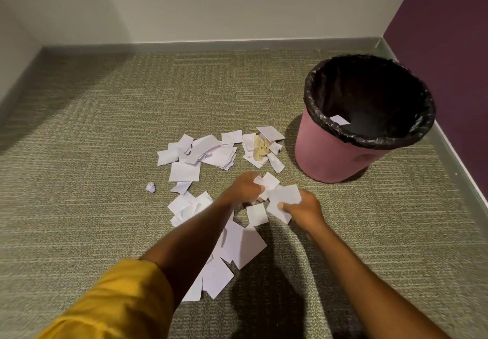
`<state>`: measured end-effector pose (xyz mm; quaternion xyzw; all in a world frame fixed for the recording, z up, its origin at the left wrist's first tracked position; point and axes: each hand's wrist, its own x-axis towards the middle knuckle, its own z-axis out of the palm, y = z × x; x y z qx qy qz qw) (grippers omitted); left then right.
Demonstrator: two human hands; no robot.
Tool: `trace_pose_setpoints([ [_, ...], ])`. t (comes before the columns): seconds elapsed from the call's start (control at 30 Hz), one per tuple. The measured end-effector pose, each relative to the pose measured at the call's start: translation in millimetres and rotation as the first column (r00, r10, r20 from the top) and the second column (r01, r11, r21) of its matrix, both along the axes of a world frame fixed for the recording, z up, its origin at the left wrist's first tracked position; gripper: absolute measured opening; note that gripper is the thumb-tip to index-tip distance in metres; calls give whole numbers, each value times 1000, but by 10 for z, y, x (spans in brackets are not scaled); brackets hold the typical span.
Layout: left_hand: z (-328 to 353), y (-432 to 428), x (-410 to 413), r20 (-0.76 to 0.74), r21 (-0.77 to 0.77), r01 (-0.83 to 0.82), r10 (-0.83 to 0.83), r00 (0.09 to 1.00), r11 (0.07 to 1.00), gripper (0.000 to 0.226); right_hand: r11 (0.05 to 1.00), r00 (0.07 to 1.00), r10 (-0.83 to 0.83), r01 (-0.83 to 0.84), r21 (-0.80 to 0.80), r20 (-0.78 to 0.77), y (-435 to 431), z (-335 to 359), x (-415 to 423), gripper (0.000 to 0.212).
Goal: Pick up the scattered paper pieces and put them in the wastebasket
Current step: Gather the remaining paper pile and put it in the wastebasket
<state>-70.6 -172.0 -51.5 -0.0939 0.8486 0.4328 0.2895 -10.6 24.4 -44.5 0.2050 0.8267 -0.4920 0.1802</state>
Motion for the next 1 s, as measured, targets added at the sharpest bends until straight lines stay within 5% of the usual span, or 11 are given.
trace_pose_setpoints([
  [0.17, 255, 52, -100, 113, 213, -173, 152, 982, 962, 67, 927, 971, -229, 198, -318, -62, 52, 468, -21, 42],
  [0.37, 889, 47, -110, 275, 632, -299, 154, 949, 715, 38, 843, 957, -248, 137, -521, -149, -81, 1157, -110, 45],
  [0.6, 1781, -14, -152, 169, 742, -210, 126, 978, 636, 36, 765, 938, -237, 21, -644, -252, -195, 1821, -206, 70],
  [0.8, 2508, 353, -299, 123, 819, -204, 183, 975, 536, 19, 610, 862, -430, 58, -790, -268, 107, 2346, -395, 51],
  [1.0, 2744, 825, -483, 167, 827, -213, 134, 977, 520, 76, 445, 819, -563, 189, -875, -109, 555, 2474, -557, 54],
])
